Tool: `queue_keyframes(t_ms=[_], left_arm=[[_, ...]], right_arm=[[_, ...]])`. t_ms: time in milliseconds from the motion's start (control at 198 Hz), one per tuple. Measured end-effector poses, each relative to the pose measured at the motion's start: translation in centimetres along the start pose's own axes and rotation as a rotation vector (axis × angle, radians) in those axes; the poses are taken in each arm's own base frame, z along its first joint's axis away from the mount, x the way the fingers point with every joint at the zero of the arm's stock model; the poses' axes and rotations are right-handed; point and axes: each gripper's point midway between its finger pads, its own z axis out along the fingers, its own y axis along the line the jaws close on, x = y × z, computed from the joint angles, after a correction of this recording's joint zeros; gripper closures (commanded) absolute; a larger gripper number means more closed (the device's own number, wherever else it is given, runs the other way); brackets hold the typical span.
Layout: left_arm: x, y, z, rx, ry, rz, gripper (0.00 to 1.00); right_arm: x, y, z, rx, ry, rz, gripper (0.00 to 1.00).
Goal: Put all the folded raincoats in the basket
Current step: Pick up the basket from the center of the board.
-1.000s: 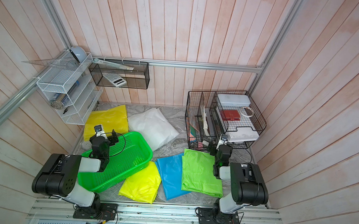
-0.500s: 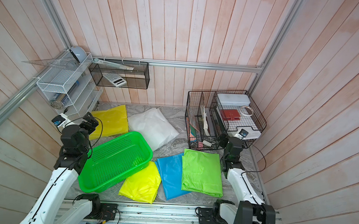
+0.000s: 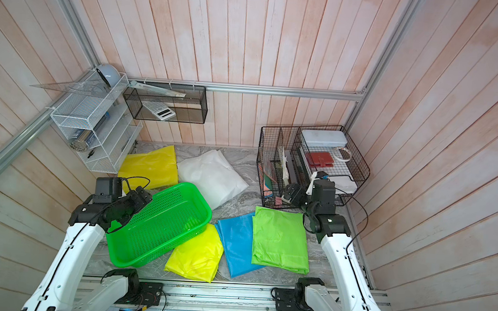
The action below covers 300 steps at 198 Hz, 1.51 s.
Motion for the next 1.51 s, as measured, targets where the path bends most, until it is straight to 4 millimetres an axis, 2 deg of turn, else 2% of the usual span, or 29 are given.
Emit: queue_keyframes(t_ms=[111,237,333,399,510,601,681,782,954,1085,1196,1262,1403,1514], left_arm=[[1.1,-0.5,-0.4,0.037,0.046,-0.015,0.16],[3.7,-2.7,0.1,0.080,0.125,0.040,0.16],[7.3,-6.0,0.9,0.087,0.224,0.178,0.16],[9.4,-9.5,1.6,0.083,0.272,0.291,0.17],[11.5,-15.1,3.1,0.061,0.275,0.435,0.17],[13.1,-17.8,4.9,0.026,0.265,0.509,0.17],[14.0,-18.2,6.2,-0.035,0.262,0.554,0.17],[14.0,-17.5,7.6,-0.117,0.247,0.586,0.17],[13.8,-16.0,8.8,-0.205,0.228,0.613,0.20],[14.5,-15.6,10.3,-0.232,0.247,0.638,0.40],[15.2,-16.1,11.3,-0.209,0.263,0.635,0.56],[15.4,-16.3,11.4,-0.199,0.270,0.632,0.66],[15.9,-16.3,11.2,-0.196,0.275,0.636,0.75],[16.5,-17.3,10.3,-0.182,0.248,0.721,0.92]], right_arm=[[3.3,1.1,-0.9,-0.033,0.106,-0.077,0.09],[6.4,1.7,-1.8,-0.054,0.201,-0.165,0.10],[8.1,1.1,-1.9,-0.038,0.256,-0.196,0.10],[8.9,0.5,-1.9,-0.018,0.274,-0.204,0.10],[9.5,-0.3,-1.9,0.003,0.283,-0.207,0.10],[10.0,-0.7,-1.6,0.012,0.292,-0.200,0.11],[10.8,-1.2,-1.3,0.024,0.312,-0.188,0.11],[11.6,-1.8,-1.1,0.036,0.330,-0.179,0.11],[11.3,-1.7,-1.3,0.030,0.312,-0.181,0.11],[11.3,-1.6,-1.3,0.029,0.312,-0.182,0.11],[11.3,-1.7,-1.3,0.031,0.310,-0.183,0.11],[11.3,-1.7,-1.3,0.032,0.308,-0.184,0.11],[11.2,-1.7,-1.3,0.033,0.303,-0.185,0.11],[11.2,-1.8,-1.3,0.036,0.305,-0.185,0.11]])
